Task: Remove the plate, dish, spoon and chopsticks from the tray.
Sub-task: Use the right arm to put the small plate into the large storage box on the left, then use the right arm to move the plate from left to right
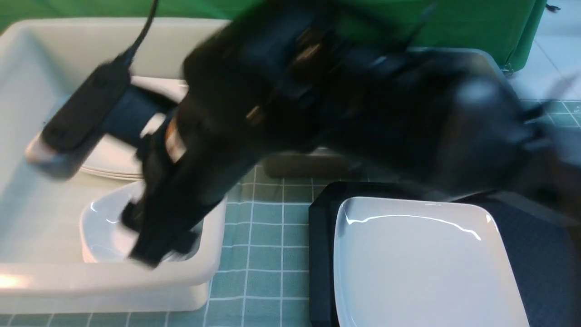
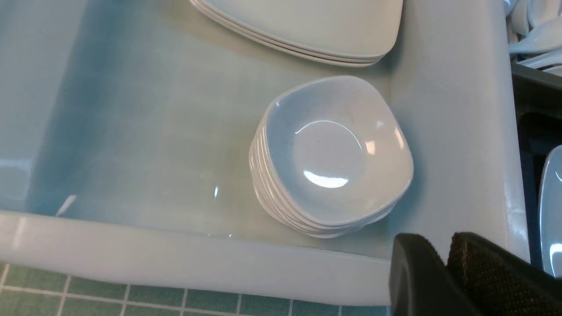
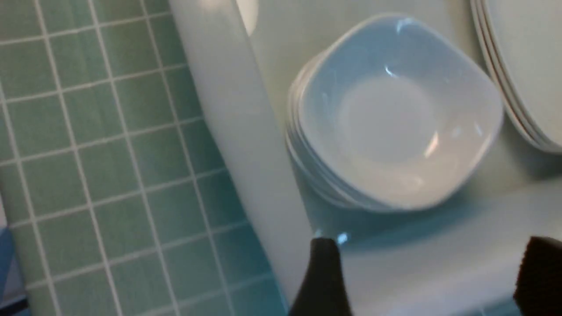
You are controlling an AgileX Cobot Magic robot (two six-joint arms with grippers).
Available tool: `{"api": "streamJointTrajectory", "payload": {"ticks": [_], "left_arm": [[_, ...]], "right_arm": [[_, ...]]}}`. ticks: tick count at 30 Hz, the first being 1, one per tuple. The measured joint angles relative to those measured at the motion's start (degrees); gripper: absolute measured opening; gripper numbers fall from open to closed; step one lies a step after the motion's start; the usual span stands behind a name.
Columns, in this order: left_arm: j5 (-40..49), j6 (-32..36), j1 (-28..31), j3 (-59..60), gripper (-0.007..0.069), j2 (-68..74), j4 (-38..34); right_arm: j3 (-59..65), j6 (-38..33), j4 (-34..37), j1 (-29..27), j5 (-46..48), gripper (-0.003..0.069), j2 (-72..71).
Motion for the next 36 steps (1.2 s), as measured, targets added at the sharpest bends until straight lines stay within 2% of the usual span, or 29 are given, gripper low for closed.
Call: {"api": "streamJointTrajectory", "payload": {"ticks": [1, 2, 3, 4, 6, 7, 9, 11, 12, 13, 15, 17, 19, 21, 23, 27, 31, 32, 35, 36], "left_arm": [[-0.03, 0.62, 0.0, 0.0, 0.0096, 0.0, -0.59], [-0.2, 1.23, 0.0, 0.0, 0.0096, 0.08, -1.1], [-0.56, 1.84, 0.0, 0.0, 0.0096, 0.3, -2.45], [-0.84, 2.45, 0.0, 0.0, 0.0096, 0.65, -3.58], [-1.46, 4.91, 0.0, 0.0, 0.0096, 1.88, -6.33], [-1.52, 5.24, 0.0, 0.0, 0.0096, 2.04, -6.87], [-1.69, 8.62, 0.0, 0.0, 0.0096, 4.23, -9.98], [-1.73, 12.0, 0.0, 0.0, 0.0096, 6.83, -13.89], [-1.73, 12.0, 0.0, 0.0, 0.0096, 7.07, -14.23], [-1.86, 14.2, 0.0, 0.0, 0.0096, 8.52, -16.26], [-1.99, 17.85, 0.0, 0.0, 0.0096, 11.26, -20.09], [-2.24, 20.89, 0.0, 0.0, 0.0096, 13.14, -23.5], [-2.73, 23.69, 0.0, 0.0, 0.0094, 15.26, -26.99], [-3.06, 25.96, -0.41, 0.0, 0.0078, 17.37, -29.21], [-4.19, 27.02, -2.41, 0.0, 0.0045, 19.3, -29.39], [-8.08, 26.13, -9.93, 0.0, 0.0008, 21.85, -28.04], [-11.0, 19.99, -17.8, 0.0, 0.0002, 25.18, -23.76], [-11.85, 18.5, -20.6, 0.0, 0.0001, 26.94, -22.13], [-12.7, 17.26, -23.48, 0.0, 0.0001, 29.56, -21.37], [-12.91, 17.07, -24.28, 0.0, 0.0001, 30.59, -21.37]], "right_arm": [[-0.04, 1.03, -2.15, -0.69, 2.5, 0.0422, -1.54], [-0.04, 1.84, -3.47, -1.42, 4.43, 0.0389, -2.62], [-0.06, 3.19, -6.27, -4.17, 9.63, 0.0242, -5.14], [0.45, 3.6, -7.46, -6.06, 11.06, 0.0155, -6.45], [3.39, 4.98, -7.97, -13.06, 11.06, 0.0059, -10.09], [3.78, 4.98, -7.97, -13.73, 11.06, 0.0054, -10.45], [10.13, 7.59, -7.91, -21.54, 11.0, 0.003, -14.94], [18.71, 10.44, -7.91, -31.35, 10.94, 0.0031, -19.43], [19.5, 10.83, -7.91, -33.09, 10.94, 0.0033, -19.76], [25.15, 12.13, -7.36, -39.18, 10.8, 0.0048, -21.9], [33.5, 12.93, -4.94, -46.85, 10.2, 0.0095, -23.92], [40.92, 12.11, 0.33, -53.64, 8.1, 0.0178, -24.54], [47.95, 10.24, 5.96, -59.31, 2.92, 0.03, -24.33], [55.56, 7.67, 11.73, -63.02, -4.05, 0.0428, -23.12], [59.77, 5.36, 15.43, -64.12, -10.06, 0.0504, -21.44], [61.62, 3.3, 17.76, -63.21, -15.0, 0.051, -18.07], [61.62, 2.97, 18.34, -62.01, -18.39, 0.0486, -14.46], [61.62, 2.91, 18.56, -61.53, -19.29, 0.0468, -13.14], [61.62, 2.44, 18.7, -60.86, -20.38, 0.0399, -11.44], [61.62, 1.25, 18.85, -60.38, -20.8, 0.033, -11.15]]}}
